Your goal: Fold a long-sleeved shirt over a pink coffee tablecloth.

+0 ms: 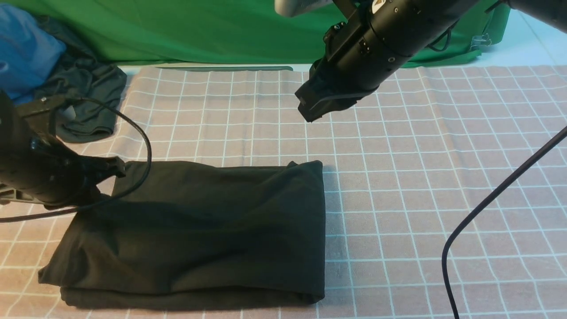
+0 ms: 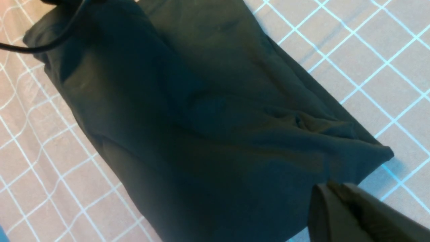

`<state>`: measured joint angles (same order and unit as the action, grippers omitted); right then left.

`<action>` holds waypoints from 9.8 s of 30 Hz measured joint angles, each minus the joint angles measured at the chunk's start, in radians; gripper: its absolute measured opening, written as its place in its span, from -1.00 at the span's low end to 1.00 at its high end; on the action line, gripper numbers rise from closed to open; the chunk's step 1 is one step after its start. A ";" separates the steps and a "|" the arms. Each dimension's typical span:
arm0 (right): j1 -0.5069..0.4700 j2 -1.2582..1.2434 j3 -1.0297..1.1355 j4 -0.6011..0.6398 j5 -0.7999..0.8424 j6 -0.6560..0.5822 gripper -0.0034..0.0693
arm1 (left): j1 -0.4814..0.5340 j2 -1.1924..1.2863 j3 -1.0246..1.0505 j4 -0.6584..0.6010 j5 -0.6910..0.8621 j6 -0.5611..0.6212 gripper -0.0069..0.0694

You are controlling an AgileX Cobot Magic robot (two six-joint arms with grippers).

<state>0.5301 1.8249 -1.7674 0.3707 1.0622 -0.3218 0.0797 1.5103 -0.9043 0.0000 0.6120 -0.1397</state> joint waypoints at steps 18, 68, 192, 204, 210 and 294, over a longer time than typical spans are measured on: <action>0.000 0.000 0.000 0.000 0.047 0.000 -0.71 | 0.000 0.038 0.002 0.118 -0.075 -0.071 -0.62; 0.206 0.128 0.409 -0.057 -0.209 0.241 -0.81 | -0.098 -0.250 0.314 -0.115 -0.077 -0.264 -0.78; -0.004 0.091 0.139 -0.104 -0.041 0.160 -0.81 | -0.316 0.422 -0.371 -0.405 0.149 0.487 -0.75; -0.004 0.091 0.139 -0.104 -0.054 0.160 -0.81 | -0.316 0.341 -0.371 -0.321 0.101 0.490 -0.75; -0.004 0.091 0.139 -0.089 -0.056 0.160 -0.81 | -0.317 0.360 -0.371 -0.295 0.088 0.491 -0.75; -0.056 0.305 -0.054 -0.037 -0.003 0.220 0.48 | 0.111 -0.559 0.264 -0.119 0.139 -0.216 -0.74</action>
<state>0.4739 2.1294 -1.8213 0.3336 1.0595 -0.1017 0.1904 0.9514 -0.6404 -0.1194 0.7509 -0.3562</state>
